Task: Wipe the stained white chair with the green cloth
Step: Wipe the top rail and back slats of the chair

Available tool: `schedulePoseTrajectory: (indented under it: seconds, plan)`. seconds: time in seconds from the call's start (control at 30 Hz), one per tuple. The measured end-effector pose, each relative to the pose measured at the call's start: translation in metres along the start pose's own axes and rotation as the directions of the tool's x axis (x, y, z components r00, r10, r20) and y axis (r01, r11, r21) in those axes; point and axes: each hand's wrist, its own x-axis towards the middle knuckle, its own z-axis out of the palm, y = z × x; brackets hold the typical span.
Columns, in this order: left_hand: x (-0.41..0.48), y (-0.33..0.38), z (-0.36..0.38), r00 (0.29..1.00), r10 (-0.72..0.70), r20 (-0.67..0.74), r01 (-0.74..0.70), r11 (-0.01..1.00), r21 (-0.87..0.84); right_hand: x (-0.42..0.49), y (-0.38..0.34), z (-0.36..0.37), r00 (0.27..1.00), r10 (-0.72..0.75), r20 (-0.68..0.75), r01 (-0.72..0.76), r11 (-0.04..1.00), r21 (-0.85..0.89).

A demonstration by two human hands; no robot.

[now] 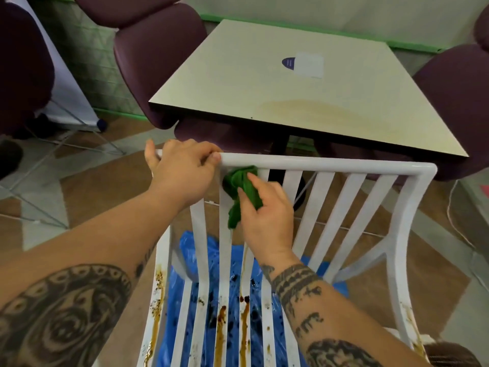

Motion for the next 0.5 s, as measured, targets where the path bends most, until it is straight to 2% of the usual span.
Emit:
schedulePoseTrajectory:
  seconds: [0.07, 0.13, 0.2, 0.23, 0.27, 0.3, 0.4, 0.5]
  plan:
    - [0.001, -0.001, 0.000, 1.000, 0.009, 0.000, -0.009, 1.000, -0.010, 0.010, 0.002, 0.003, 0.999, 0.035, -0.015, -0.034, 0.999, 0.020]
    - [0.001, -0.001, -0.001, 1.000, 0.017, -0.001, -0.017, 1.000, -0.023, 0.007, 0.010, 0.003, 0.976, 0.198, -0.092, -0.190, 0.977, 0.097]
    - [0.001, -0.003, -0.001, 1.000, 0.018, 0.003, -0.018, 0.999, -0.026, 0.000, 0.015, -0.001, 0.894, 0.402, -0.198, -0.361, 0.908, 0.213]
    - [0.001, -0.003, -0.001, 1.000, 0.021, 0.003, -0.021, 0.999, -0.026, -0.002, 0.015, -0.004, 0.858, 0.454, -0.241, -0.398, 0.883, 0.247]
    - [0.001, -0.004, 0.001, 1.000, 0.025, -0.005, -0.026, 0.999, -0.025, -0.002, 0.014, -0.006, 0.854, 0.449, -0.262, -0.386, 0.886, 0.258]
    - [0.001, -0.003, 0.002, 0.999, 0.032, -0.016, -0.032, 0.999, -0.022, -0.001, 0.010, -0.008, 0.882, 0.391, -0.263, -0.332, 0.912, 0.241]
    - [0.002, -0.005, 0.002, 0.999, 0.042, -0.033, -0.042, 0.999, -0.004, 0.009, 0.001, -0.003, 0.966, 0.152, -0.210, -0.138, 0.987, 0.082]
    - [0.002, -0.004, 0.001, 0.999, 0.039, -0.022, -0.039, 0.999, -0.004, 0.009, 0.014, 0.000, 0.988, 0.090, -0.125, -0.100, 0.992, -0.082]
